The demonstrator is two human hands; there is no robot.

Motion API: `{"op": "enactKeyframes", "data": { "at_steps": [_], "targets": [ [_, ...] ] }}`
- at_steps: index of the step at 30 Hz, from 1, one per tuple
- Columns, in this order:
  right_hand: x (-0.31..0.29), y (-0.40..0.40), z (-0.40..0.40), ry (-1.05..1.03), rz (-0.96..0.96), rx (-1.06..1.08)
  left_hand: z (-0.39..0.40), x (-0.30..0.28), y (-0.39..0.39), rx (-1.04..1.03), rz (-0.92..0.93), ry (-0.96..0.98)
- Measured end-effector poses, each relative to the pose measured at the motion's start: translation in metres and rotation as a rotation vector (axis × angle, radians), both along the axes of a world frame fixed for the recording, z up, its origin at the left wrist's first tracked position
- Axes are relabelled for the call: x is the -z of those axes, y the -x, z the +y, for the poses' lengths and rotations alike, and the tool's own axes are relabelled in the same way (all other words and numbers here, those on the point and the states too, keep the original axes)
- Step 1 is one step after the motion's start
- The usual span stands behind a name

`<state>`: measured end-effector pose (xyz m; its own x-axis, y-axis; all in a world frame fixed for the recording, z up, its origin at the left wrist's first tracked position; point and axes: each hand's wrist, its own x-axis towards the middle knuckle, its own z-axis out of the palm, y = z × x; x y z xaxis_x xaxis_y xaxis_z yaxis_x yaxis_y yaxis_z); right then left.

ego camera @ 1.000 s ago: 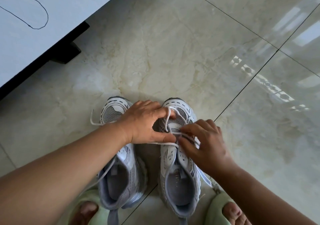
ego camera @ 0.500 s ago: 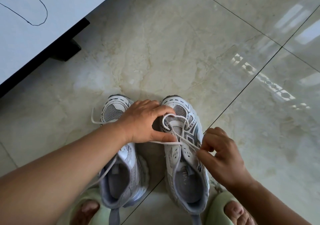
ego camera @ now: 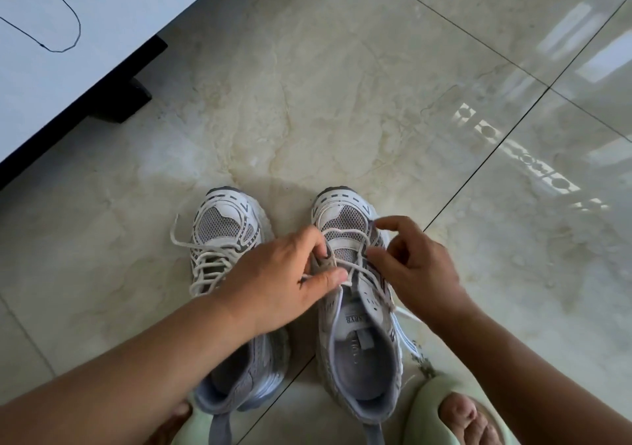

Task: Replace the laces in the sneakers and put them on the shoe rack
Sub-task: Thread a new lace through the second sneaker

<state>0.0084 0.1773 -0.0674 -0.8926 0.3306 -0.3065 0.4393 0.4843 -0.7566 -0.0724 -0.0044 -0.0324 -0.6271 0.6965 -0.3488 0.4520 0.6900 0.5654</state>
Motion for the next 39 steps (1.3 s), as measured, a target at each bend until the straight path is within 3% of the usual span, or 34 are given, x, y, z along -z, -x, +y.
{"op": "enactKeyframes", "data": {
  "at_steps": [3,7,17,24,28,32,34,39],
  "targets": [
    [0.001,0.007,0.005,-0.052,0.043,-0.104,-0.004,0.002,-0.001,0.017,0.107,-0.094],
    [0.004,0.01,0.005,-0.107,0.043,-0.284,-0.01,0.004,0.001,-0.017,0.054,-0.205],
    [0.004,0.02,0.002,-0.149,-0.104,-0.419,-0.035,-0.009,-0.004,-0.007,0.119,-0.279],
    [0.004,0.022,0.001,-0.181,-0.078,-0.334,-0.059,-0.017,-0.009,0.017,0.094,-0.247],
    [-0.003,0.023,-0.011,-0.107,-0.102,-0.316,-0.044,-0.021,0.001,-0.123,0.078,-0.124],
    [-0.009,0.018,-0.023,-0.16,-0.135,-0.336,-0.011,-0.023,0.004,-0.092,0.027,0.026],
    [-0.012,0.016,-0.025,-0.13,-0.142,-0.328,-0.004,-0.023,0.003,-0.098,0.098,0.084],
    [-0.012,0.016,-0.028,-0.073,-0.123,-0.304,-0.02,-0.022,0.001,-0.175,0.206,0.014]
  ]
}}
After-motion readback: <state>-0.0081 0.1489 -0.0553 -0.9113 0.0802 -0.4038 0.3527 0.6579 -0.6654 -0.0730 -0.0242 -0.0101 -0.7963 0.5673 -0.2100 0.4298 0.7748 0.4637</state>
